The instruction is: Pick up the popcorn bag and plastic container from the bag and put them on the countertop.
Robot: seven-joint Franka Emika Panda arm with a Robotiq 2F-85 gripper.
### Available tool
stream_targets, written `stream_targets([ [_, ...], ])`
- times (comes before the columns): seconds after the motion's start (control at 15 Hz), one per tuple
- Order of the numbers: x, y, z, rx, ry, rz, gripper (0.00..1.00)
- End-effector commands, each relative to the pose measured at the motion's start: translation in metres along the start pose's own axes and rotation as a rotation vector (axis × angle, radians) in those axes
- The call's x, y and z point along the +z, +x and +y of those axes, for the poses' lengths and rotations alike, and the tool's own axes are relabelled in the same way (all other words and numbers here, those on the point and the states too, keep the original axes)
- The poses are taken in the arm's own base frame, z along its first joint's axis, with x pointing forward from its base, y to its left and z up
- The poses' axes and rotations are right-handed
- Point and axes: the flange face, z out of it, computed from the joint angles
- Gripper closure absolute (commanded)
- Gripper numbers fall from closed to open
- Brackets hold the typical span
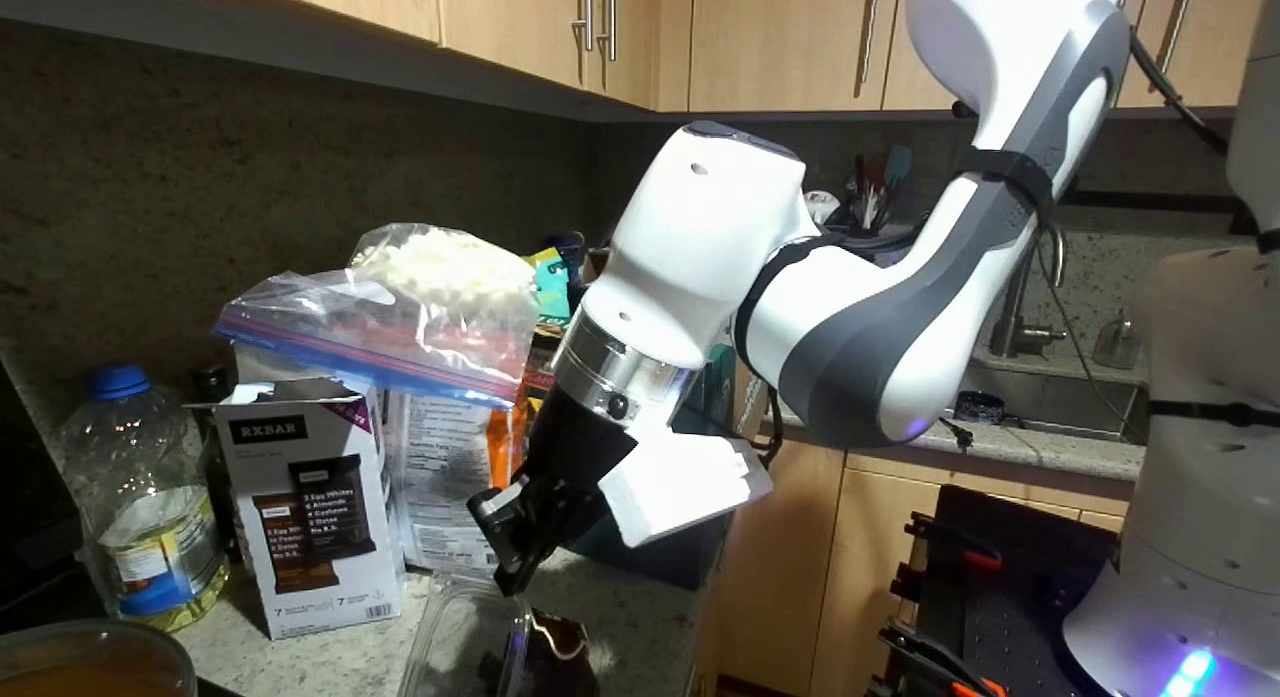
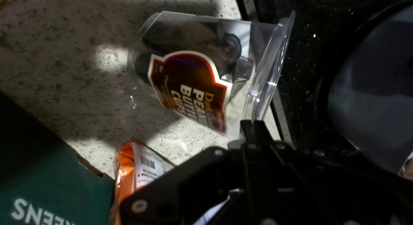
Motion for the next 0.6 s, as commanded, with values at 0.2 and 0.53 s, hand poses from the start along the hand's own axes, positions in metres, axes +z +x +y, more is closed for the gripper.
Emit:
stream_targets([
  [0.2, -0.0114, -0.0033, 0.0054, -0.015, -0.033, 0.047, 0.99],
  [0.53, -0.0109, -0.0073, 0.0047, -0.063, -0.033, 0.064, 0.99],
])
